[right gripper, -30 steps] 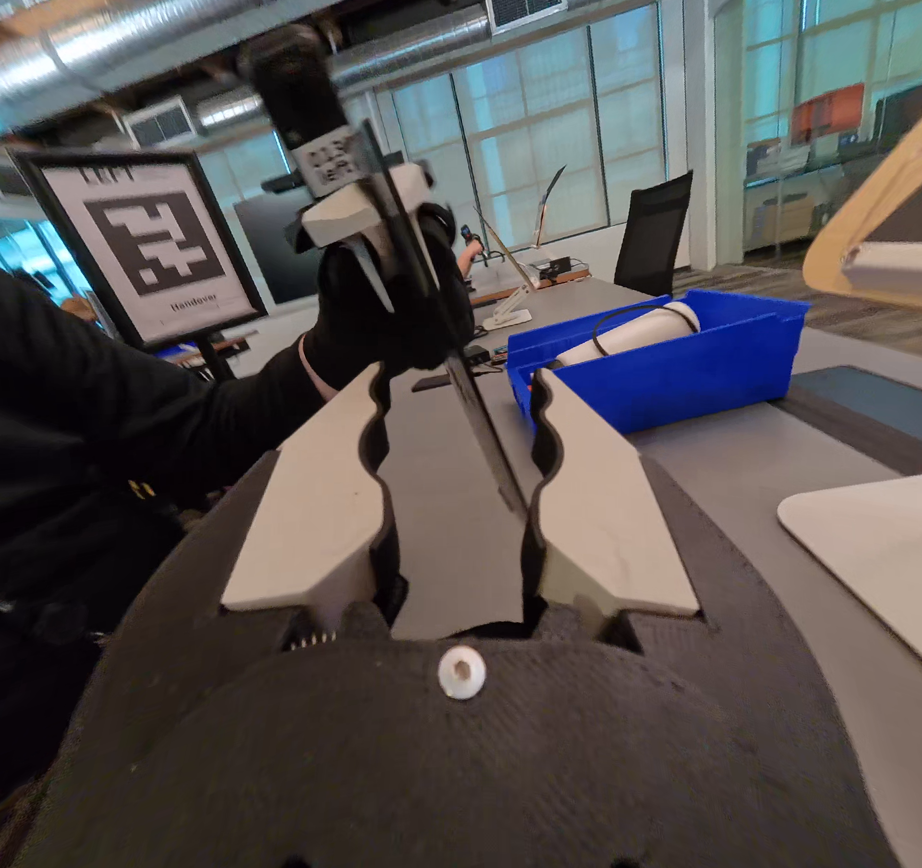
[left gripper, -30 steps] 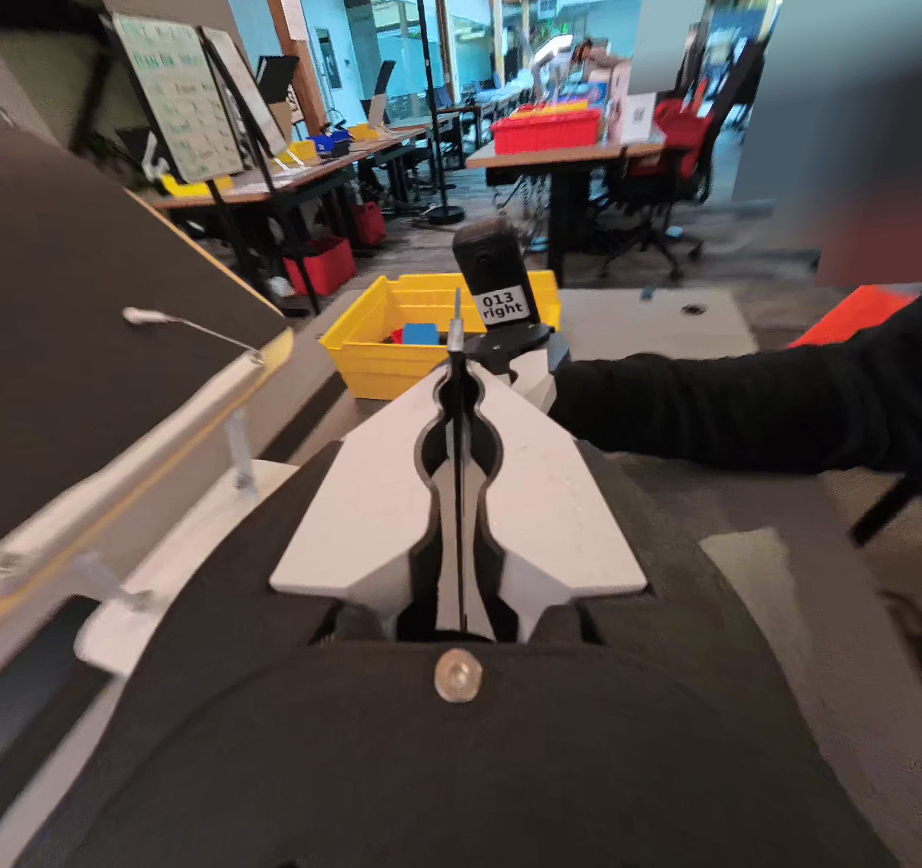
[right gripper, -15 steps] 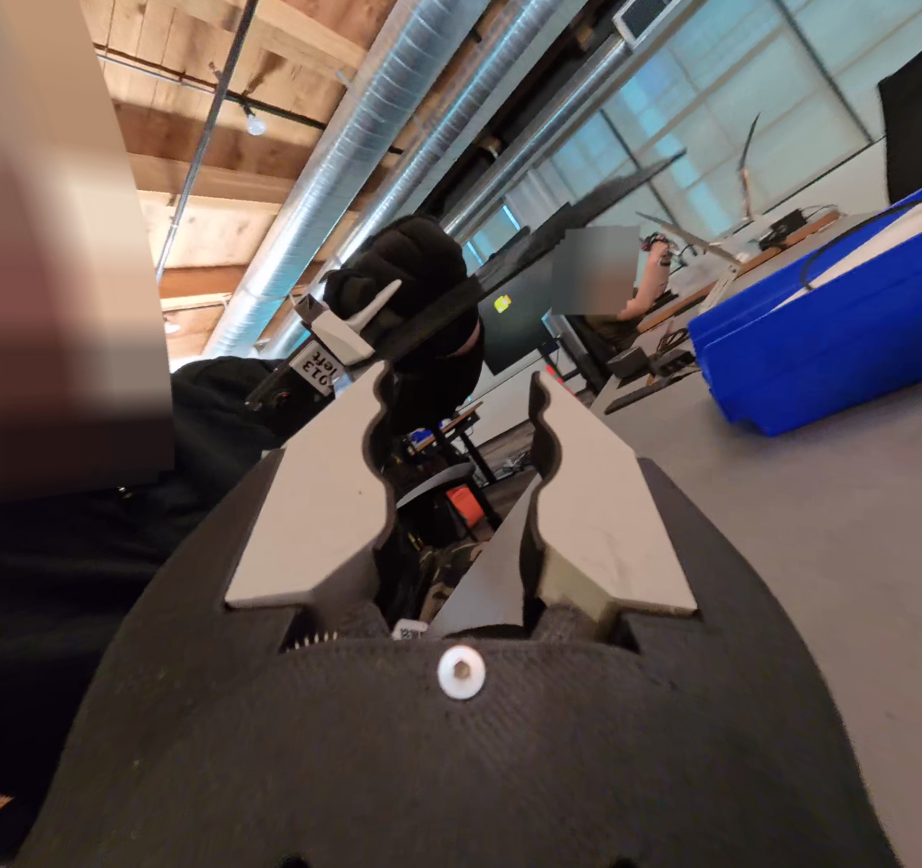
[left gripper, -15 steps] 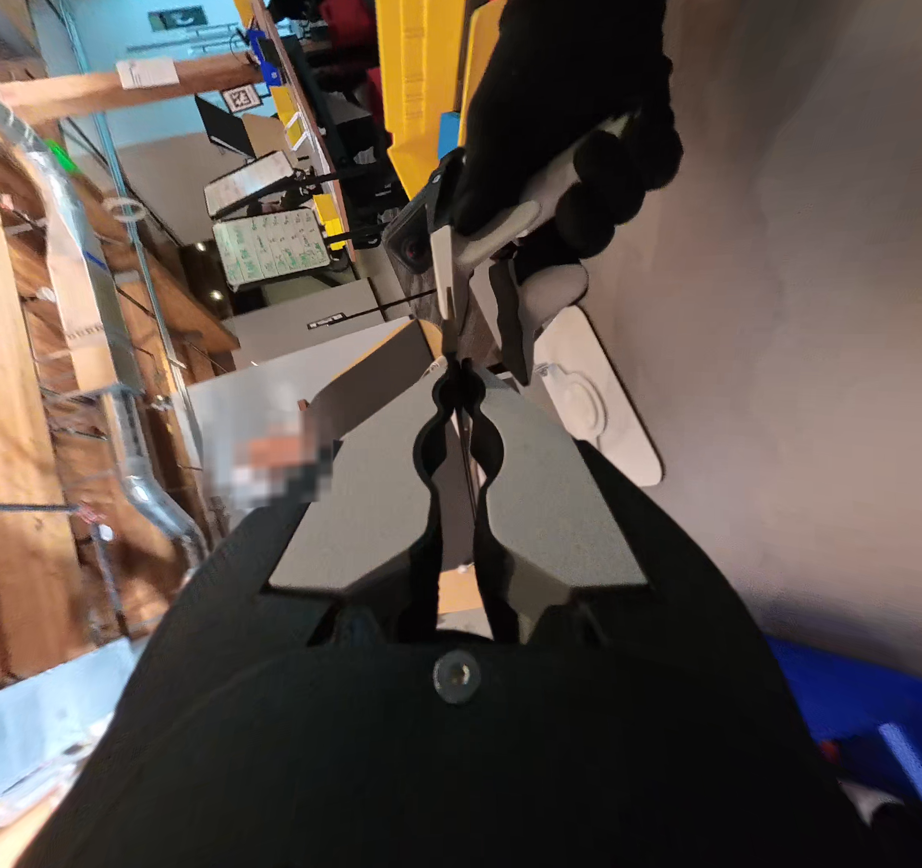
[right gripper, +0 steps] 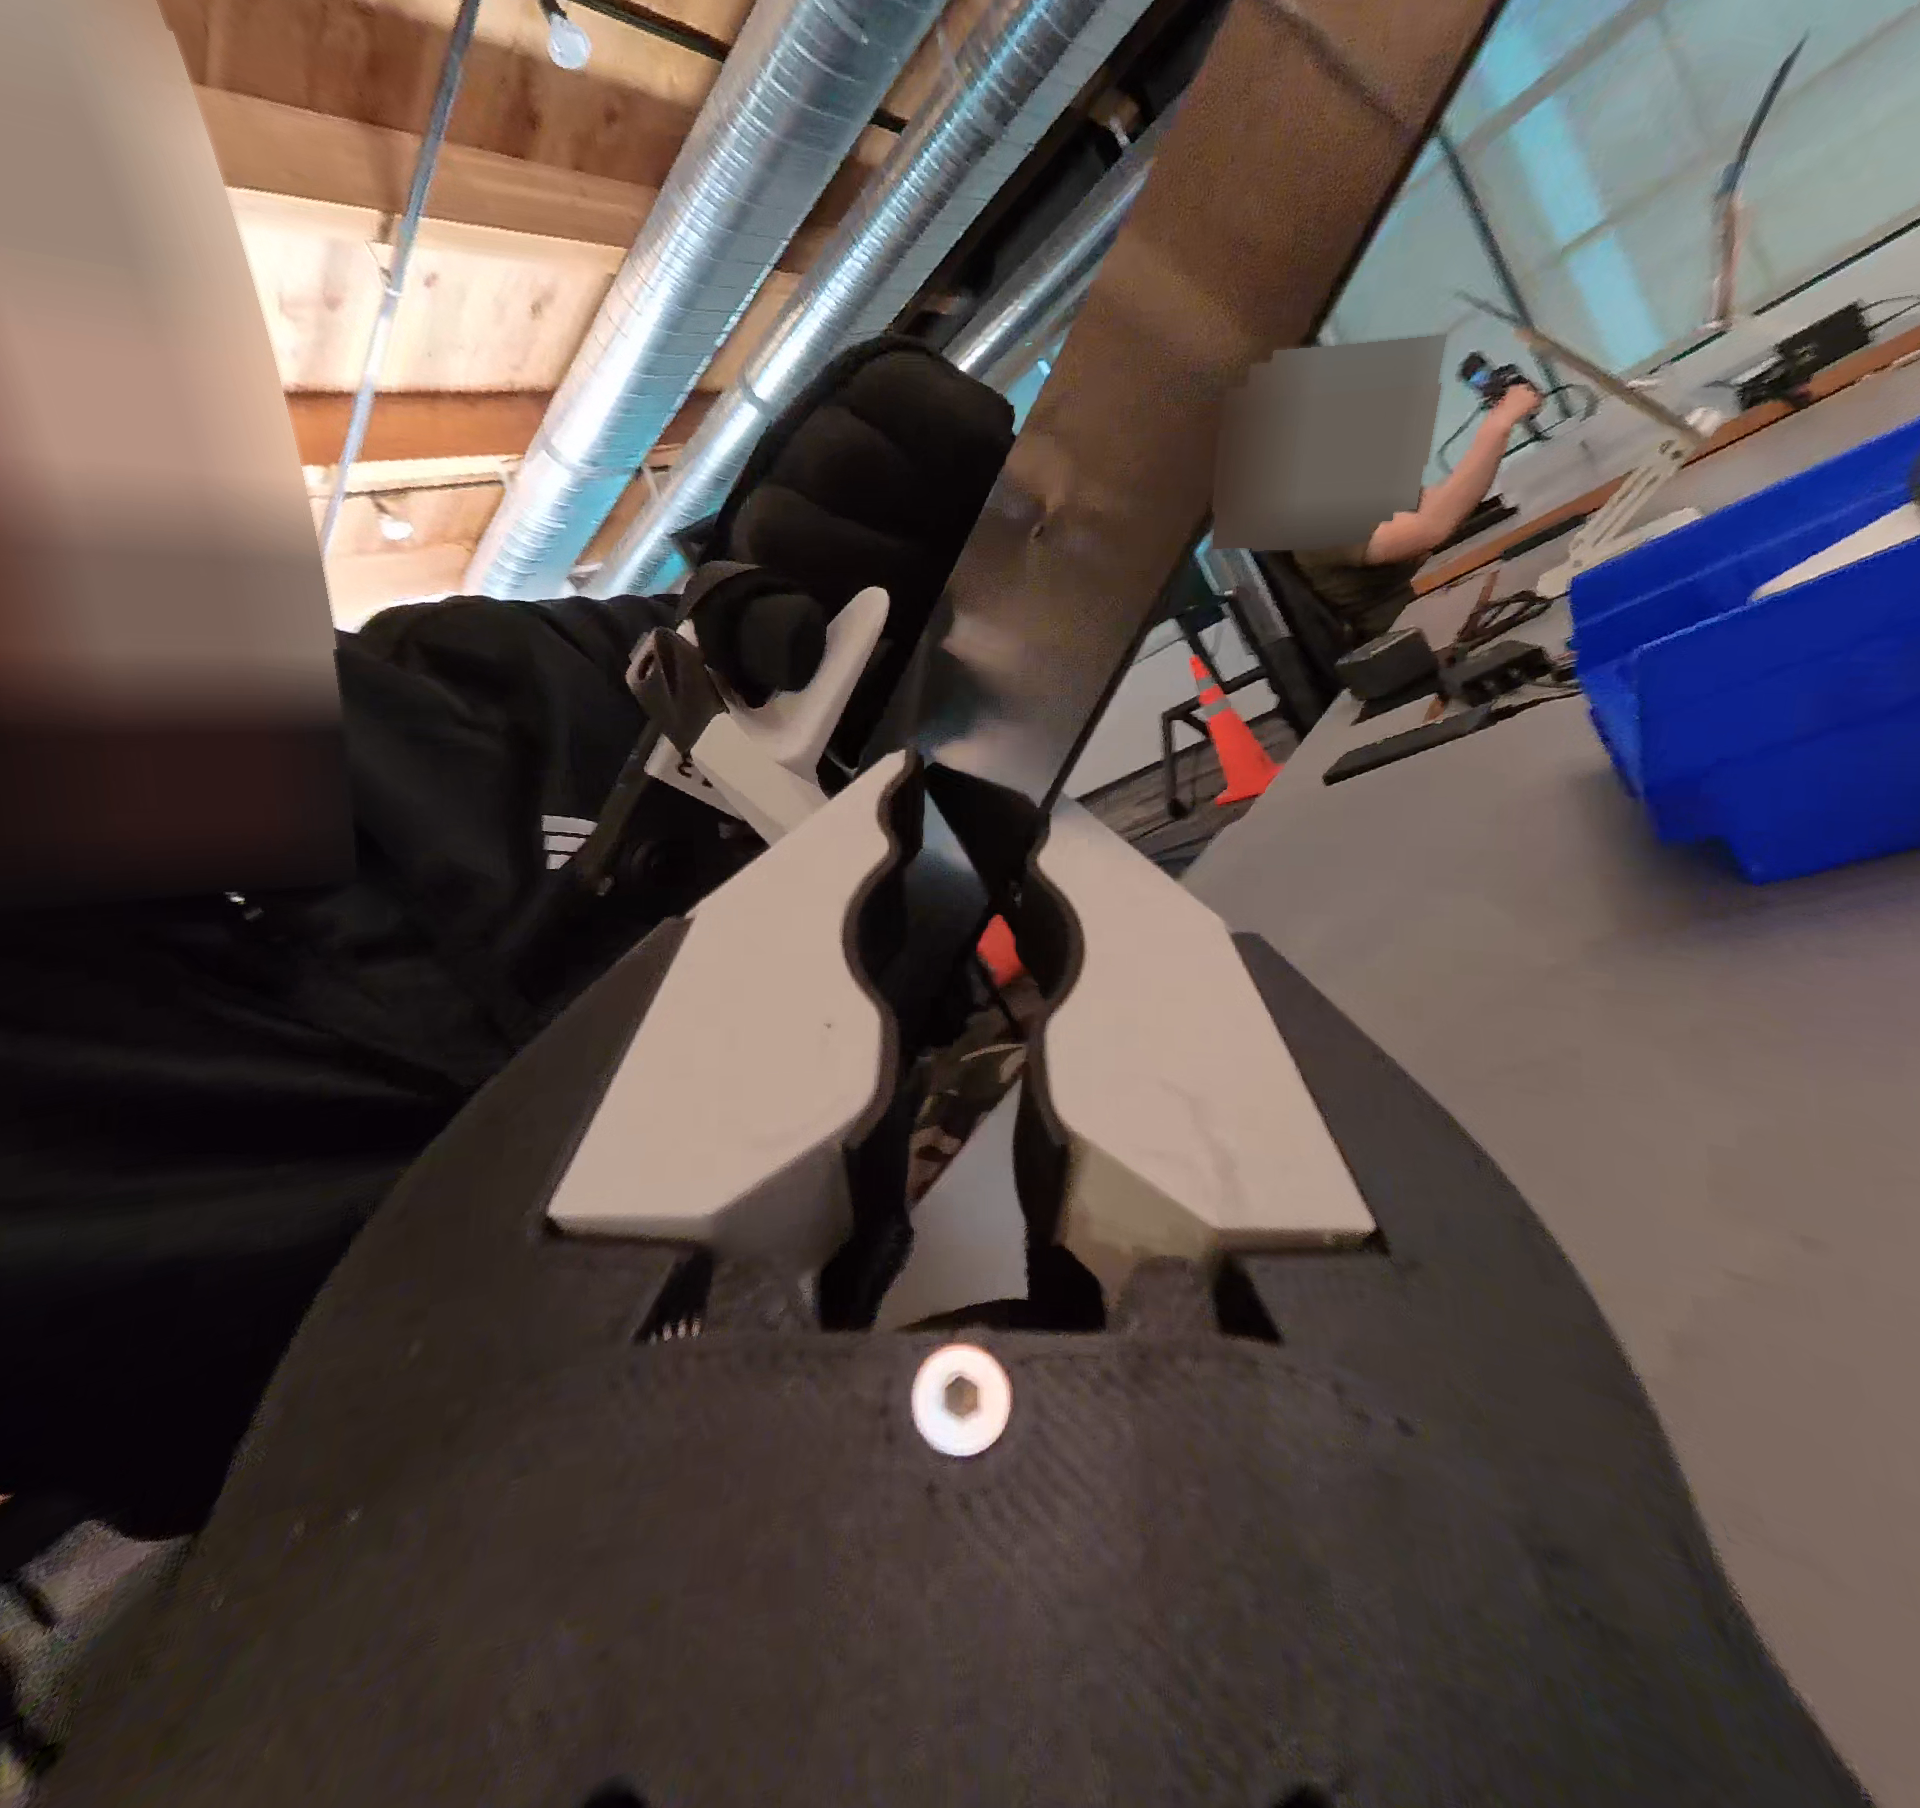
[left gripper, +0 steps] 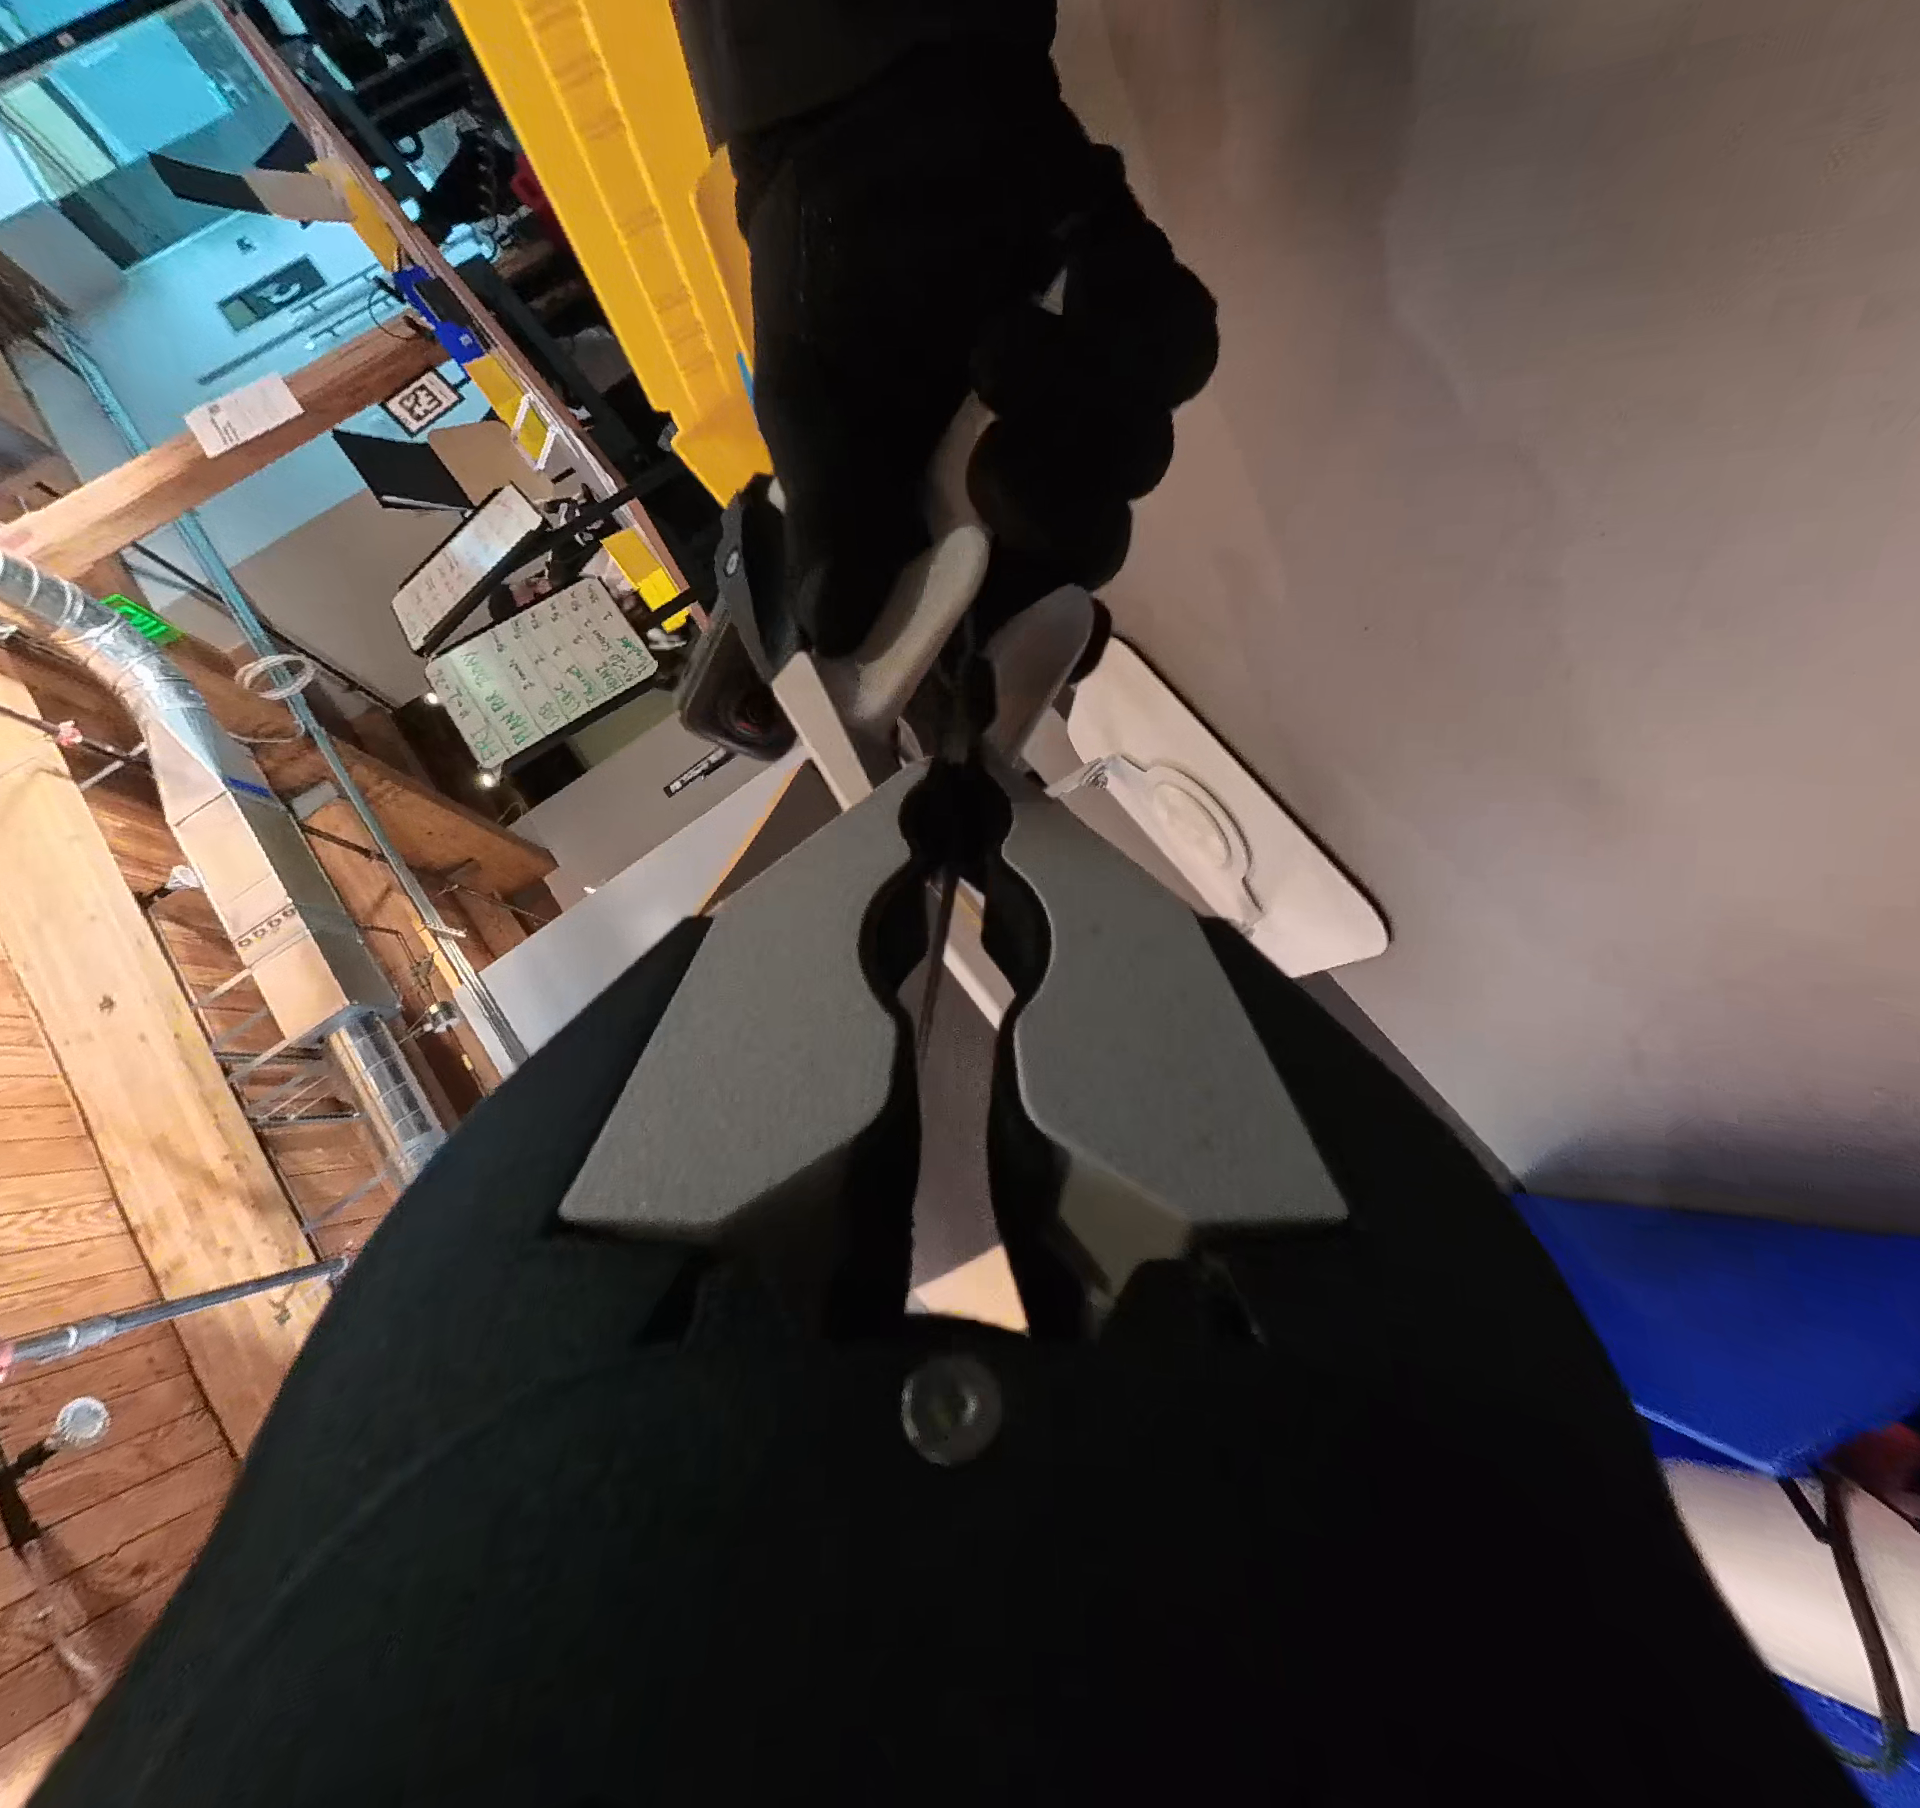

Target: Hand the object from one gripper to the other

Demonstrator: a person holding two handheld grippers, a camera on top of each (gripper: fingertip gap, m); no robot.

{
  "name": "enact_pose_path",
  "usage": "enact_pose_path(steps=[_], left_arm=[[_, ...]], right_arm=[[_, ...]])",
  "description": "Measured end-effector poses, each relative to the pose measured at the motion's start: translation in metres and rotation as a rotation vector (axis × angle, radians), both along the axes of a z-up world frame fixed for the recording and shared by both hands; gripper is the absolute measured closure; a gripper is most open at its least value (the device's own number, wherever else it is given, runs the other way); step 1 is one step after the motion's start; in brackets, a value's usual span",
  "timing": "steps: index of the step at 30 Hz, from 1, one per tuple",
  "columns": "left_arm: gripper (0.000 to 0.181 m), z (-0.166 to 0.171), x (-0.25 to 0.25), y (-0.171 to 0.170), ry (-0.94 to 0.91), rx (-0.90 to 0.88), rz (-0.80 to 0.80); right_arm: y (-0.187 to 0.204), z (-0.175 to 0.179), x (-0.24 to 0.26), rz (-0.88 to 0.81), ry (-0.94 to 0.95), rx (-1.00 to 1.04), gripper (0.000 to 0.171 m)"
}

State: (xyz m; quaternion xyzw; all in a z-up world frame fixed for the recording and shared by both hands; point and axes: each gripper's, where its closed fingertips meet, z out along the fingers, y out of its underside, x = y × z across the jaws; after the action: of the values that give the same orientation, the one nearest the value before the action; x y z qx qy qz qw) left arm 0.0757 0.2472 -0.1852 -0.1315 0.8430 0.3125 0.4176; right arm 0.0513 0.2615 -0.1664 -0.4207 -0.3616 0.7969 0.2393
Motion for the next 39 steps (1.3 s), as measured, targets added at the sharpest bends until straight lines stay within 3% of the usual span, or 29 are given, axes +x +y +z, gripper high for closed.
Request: enact_pose_path(steps=[4,10,14,18,26,31,36,39], left_arm=[[0.162,-0.005,-0.005,0.016,-0.054,-0.054,0.119],[0.135,-0.001,-0.012,0.024,-0.226,-0.224,0.235],[0.134,0.000,-0.015,0.018,-0.305,-0.306,0.270],[0.145,0.001,-0.021,0.015,-0.196,-0.109,0.200],[0.158,0.010,-0.029,0.014,-0.201,0.001,0.148],[0.145,0.028,-0.037,0.019,-0.551,-0.374,0.326],[0.119,0.065,-0.035,0.032,-1.033,-1.062,0.463],[0.113,0.067,-0.029,0.042,-1.130,-1.389,0.497]], right_arm=[[0.010,0.006,0.007,-0.097,0.031,0.067,0.170],[0.016,0.012,0.011,-0.183,0.037,0.131,0.171],[0.012,0.011,0.006,-0.176,0.039,0.132,0.169],[0.008,0.012,0.005,-0.129,0.075,0.093,0.171],[0.033,0.020,0.028,-0.238,0.125,0.057,0.171],[0.036,0.016,0.028,-0.320,0.069,0.170,0.171],[0.023,0.010,0.015,-0.364,0.010,0.347,0.171],[0.016,0.010,0.010,-0.379,0.016,0.417,0.171]])
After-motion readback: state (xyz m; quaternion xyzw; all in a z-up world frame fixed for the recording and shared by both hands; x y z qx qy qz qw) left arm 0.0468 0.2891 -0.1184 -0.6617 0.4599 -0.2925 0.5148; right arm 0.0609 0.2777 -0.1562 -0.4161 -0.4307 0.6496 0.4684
